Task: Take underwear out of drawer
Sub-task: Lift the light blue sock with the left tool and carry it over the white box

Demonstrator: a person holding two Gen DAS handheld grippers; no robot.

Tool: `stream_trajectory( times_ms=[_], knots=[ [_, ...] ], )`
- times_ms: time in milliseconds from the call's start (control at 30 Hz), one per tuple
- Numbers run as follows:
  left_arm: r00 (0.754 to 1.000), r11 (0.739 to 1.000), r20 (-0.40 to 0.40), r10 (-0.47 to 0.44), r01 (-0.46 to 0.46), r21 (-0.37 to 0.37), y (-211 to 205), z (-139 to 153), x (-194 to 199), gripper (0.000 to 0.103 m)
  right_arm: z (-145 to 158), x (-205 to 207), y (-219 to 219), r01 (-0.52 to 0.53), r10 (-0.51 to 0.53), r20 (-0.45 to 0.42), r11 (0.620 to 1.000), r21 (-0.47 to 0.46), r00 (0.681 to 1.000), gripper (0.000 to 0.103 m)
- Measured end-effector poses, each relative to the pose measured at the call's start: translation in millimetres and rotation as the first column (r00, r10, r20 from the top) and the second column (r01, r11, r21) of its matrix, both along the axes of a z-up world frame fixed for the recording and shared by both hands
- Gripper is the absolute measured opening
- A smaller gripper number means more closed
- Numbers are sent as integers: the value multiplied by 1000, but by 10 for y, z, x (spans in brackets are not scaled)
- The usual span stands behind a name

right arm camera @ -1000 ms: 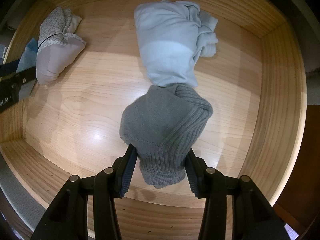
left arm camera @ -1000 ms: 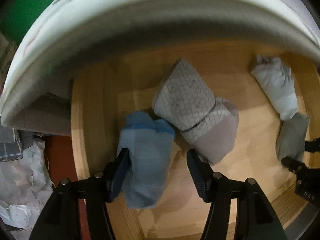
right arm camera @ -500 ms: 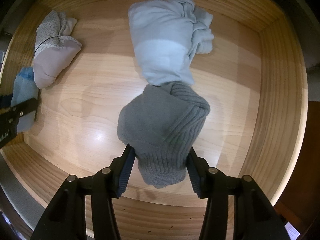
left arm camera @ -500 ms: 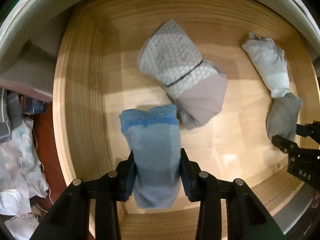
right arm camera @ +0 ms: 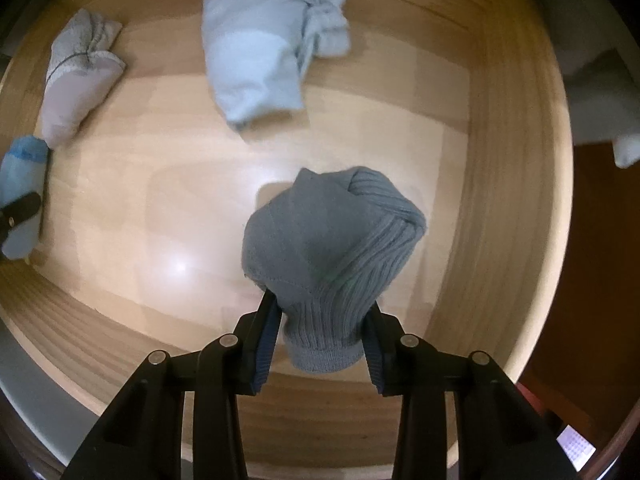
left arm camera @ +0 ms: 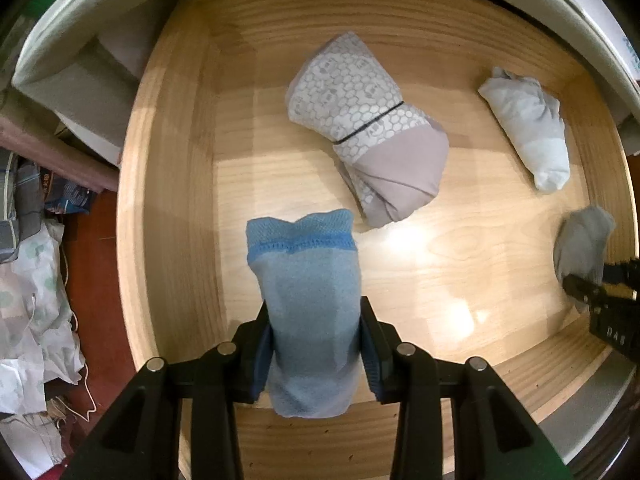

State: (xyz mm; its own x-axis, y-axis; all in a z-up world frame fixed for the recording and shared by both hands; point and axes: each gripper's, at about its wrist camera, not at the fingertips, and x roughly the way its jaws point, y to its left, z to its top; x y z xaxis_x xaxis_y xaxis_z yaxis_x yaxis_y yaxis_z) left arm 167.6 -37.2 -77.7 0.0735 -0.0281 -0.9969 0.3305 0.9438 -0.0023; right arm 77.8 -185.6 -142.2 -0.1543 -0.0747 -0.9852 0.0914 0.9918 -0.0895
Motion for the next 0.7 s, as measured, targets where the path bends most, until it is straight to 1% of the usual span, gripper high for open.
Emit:
stream_trajectory(
  times_ms=[233,367,400,600,700],
  knots=[
    [999,1000,34,10,-9,-11,62,45,-29,38,-6,-68,-29,26,-26,-19,1000,-14,999,35],
    [998,1000,58,2,-1,-17,52,97,-99,37,-6,-41,26,8,-8,-10,1000,-27,1000,35],
    [998,1000,61,1,0,-21,104,88,-90,37,-2,-13,21,5,-5,-9,1000,-28,1000,35],
    [993,999,120,-2,8,-51,91,395,-179,37,26,-70,206,6,-6,-4,999,-35,1000,35],
    [989,996,146,20,-7,-88,84,620,-199,37,38,-79,214,7,-7,0,999,-35,1000,35]
  ],
)
